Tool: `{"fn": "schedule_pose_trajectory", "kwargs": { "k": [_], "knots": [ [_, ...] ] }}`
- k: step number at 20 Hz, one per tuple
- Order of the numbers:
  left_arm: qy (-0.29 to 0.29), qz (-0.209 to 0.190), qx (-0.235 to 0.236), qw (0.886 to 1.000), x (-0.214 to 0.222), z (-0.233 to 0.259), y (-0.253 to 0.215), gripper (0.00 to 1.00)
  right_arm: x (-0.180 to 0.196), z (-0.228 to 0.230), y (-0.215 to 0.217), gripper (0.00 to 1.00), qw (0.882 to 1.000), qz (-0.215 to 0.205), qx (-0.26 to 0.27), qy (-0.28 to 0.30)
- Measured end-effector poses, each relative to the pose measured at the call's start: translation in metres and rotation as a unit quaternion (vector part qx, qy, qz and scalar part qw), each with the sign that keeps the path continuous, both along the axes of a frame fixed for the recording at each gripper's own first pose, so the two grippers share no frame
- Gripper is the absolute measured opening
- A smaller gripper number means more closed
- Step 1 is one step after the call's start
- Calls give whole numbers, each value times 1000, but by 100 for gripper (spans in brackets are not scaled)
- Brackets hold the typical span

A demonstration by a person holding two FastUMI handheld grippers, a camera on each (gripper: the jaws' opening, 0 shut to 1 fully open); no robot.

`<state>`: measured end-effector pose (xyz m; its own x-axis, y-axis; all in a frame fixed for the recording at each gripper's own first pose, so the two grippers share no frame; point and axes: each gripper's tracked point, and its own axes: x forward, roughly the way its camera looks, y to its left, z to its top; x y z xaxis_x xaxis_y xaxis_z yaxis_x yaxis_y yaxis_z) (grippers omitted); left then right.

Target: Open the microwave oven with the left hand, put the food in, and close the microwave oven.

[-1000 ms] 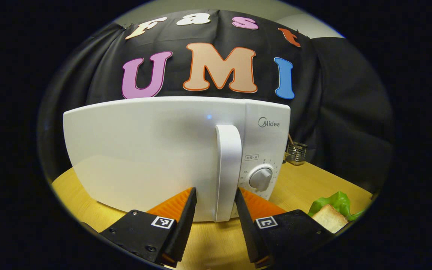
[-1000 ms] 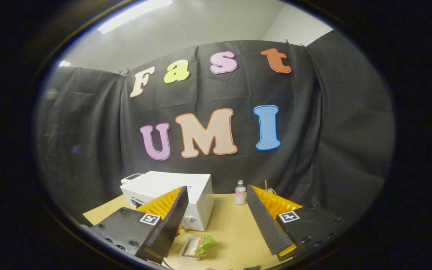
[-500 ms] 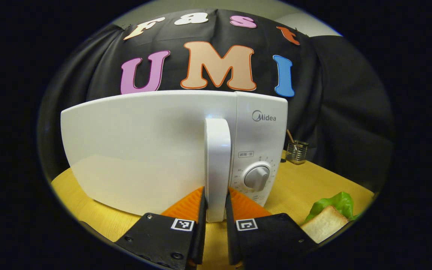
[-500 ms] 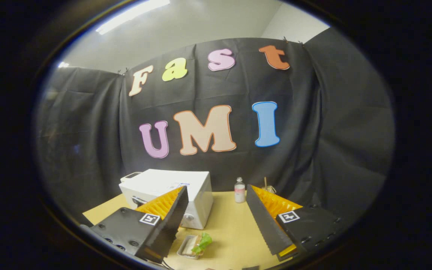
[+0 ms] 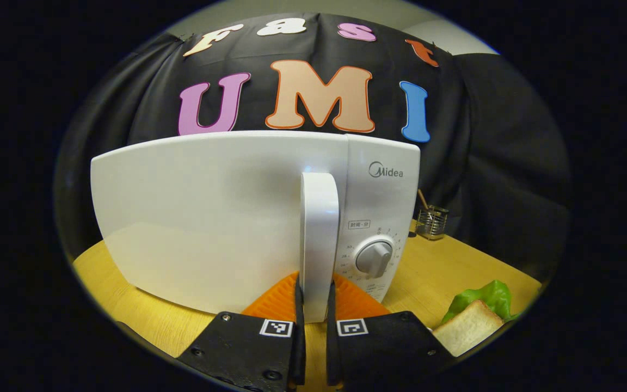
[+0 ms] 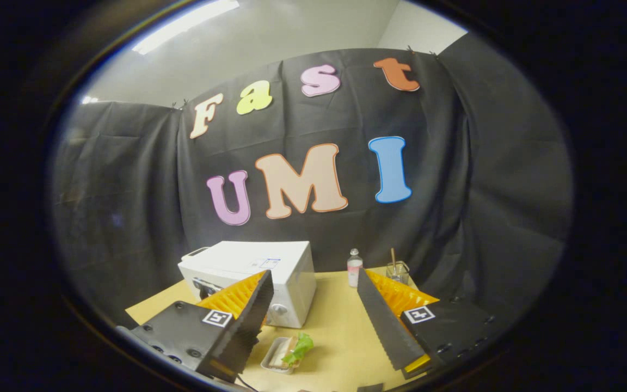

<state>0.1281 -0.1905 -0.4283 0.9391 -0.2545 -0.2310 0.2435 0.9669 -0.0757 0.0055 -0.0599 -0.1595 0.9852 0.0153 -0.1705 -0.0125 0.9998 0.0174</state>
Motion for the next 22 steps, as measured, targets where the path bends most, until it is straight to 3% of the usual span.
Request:
{"fn": "schedule_pose_trajectory", "kwargs": {
  "k": [3,4,6,7,8,9,10,11,12,15,21,22],
  "knots": [
    [-5,-1,-1,1000,0,-2,0,10,-3,-6,4,98,1000,4,-5,3],
    [-6,2,0,1000,0,-2,-1,10,-3,-9,6,92,1000,3,-9,5],
    [-9,9,-4,1000,0,1,1,10,-5,-12,12,92,1000,7,-13,7],
    [-9,10,-3,1000,0,0,0,10,-7,-13,17,98,1000,11,-14,7],
    [-9,11,-5,1000,-1,0,1,10,-9,-14,20,98,1000,15,-14,6],
    [-10,11,-12,1000,-1,0,1,10,-11,-14,21,92,1000,16,-14,4],
    [-8,10,-17,1000,-3,0,1,10,-13,-13,22,92,1000,16,-16,1],
    [11,12,-20,1000,-14,-7,2,10,-17,-13,23,92,1000,14,-19,-3],
    [-1,9,-17,1000,-26,-1,6,10,-19,-12,24,98,1000,14,-22,-7],
    [-23,-15,-25,999,-68,7,20,9,-24,-15,35,98,999,28,-20,-16],
    [-15,-41,-19,999,-130,11,57,12,-31,-35,58,98,998,55,-6,-11],
    [-15,-42,-18,999,-138,12,64,13,-30,-40,58,92,998,54,-7,-9]
  ]
}}
